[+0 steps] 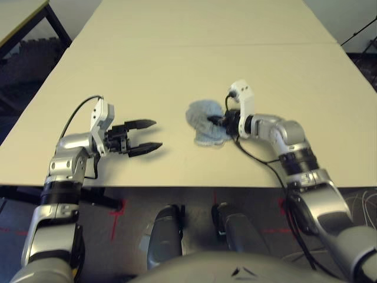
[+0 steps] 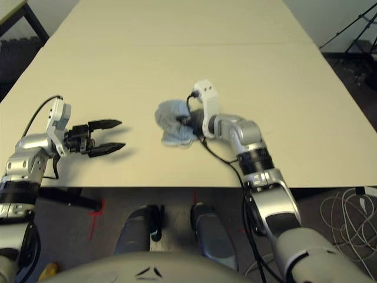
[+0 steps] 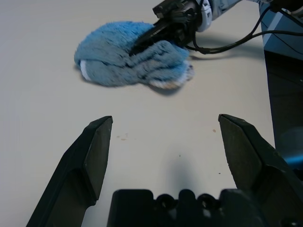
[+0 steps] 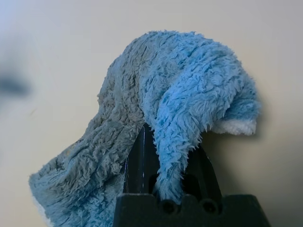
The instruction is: Wipe the water off the table with a rag.
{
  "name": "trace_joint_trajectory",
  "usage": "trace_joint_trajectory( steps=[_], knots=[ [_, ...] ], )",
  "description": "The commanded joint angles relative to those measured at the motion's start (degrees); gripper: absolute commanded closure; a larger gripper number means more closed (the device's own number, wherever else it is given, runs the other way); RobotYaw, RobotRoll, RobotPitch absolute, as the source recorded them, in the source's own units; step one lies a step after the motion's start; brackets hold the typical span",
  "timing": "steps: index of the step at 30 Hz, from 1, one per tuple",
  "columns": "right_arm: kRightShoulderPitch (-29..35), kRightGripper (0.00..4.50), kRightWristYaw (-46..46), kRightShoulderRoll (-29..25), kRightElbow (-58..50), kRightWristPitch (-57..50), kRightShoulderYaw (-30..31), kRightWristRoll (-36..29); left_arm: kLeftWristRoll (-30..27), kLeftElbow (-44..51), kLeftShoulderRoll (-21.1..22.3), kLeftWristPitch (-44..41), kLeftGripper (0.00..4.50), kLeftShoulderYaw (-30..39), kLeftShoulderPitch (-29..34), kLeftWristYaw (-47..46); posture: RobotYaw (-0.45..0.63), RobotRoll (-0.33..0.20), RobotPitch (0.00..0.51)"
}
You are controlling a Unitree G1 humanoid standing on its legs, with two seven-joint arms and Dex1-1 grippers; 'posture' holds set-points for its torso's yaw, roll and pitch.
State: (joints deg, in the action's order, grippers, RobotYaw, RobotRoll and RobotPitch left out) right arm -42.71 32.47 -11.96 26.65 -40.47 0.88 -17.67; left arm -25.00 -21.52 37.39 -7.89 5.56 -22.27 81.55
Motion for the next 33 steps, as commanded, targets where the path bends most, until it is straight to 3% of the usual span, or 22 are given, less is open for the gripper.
trace_joint_trajectory(
  steps=[1, 8, 12, 17, 24, 33],
  knots=[
    [-3.18, 4.39, -3.22, -1.52, 4.17, 3.58, -5.55, -0.54, 0.56, -1.69, -0.11, 0.60, 0.00, -0.48, -1.13, 0.12, -0.18, 0.000, 0.146],
    [-9.00, 4.39, -1.93, -6.98, 6.28, 0.05, -13.84, -5.57, 0.86, -3.39, -0.39, 1.26, 0.00, -0.59, -2.32, 0.13, -0.19, 0.000, 0.148],
    [-12.49, 4.39, 1.47, -13.65, 5.76, -4.73, -16.44, -8.42, 1.02, -4.14, -0.57, 1.56, 0.00, -0.70, -2.76, 0.21, -0.21, 0.000, 0.146],
    [-14.74, 4.39, 6.91, -23.81, 8.42, -4.94, -15.30, -6.49, 1.39, -5.87, -1.13, 2.30, 0.00, -0.99, -4.06, 0.21, -0.21, 0.000, 0.139],
    [-10.54, 4.39, 13.48, -31.16, 11.81, -4.04, -11.84, -2.98, 1.68, -7.97, -1.22, 3.25, 0.00, -1.15, -5.46, 0.56, -0.22, 0.000, 0.120],
    [-2.88, 4.39, 16.95, -32.89, 15.26, -2.47, -9.23, 0.05, 1.88, -9.29, -0.96, 3.44, 0.00, -1.36, -6.79, 0.95, -0.23, 0.000, 0.120]
  ],
)
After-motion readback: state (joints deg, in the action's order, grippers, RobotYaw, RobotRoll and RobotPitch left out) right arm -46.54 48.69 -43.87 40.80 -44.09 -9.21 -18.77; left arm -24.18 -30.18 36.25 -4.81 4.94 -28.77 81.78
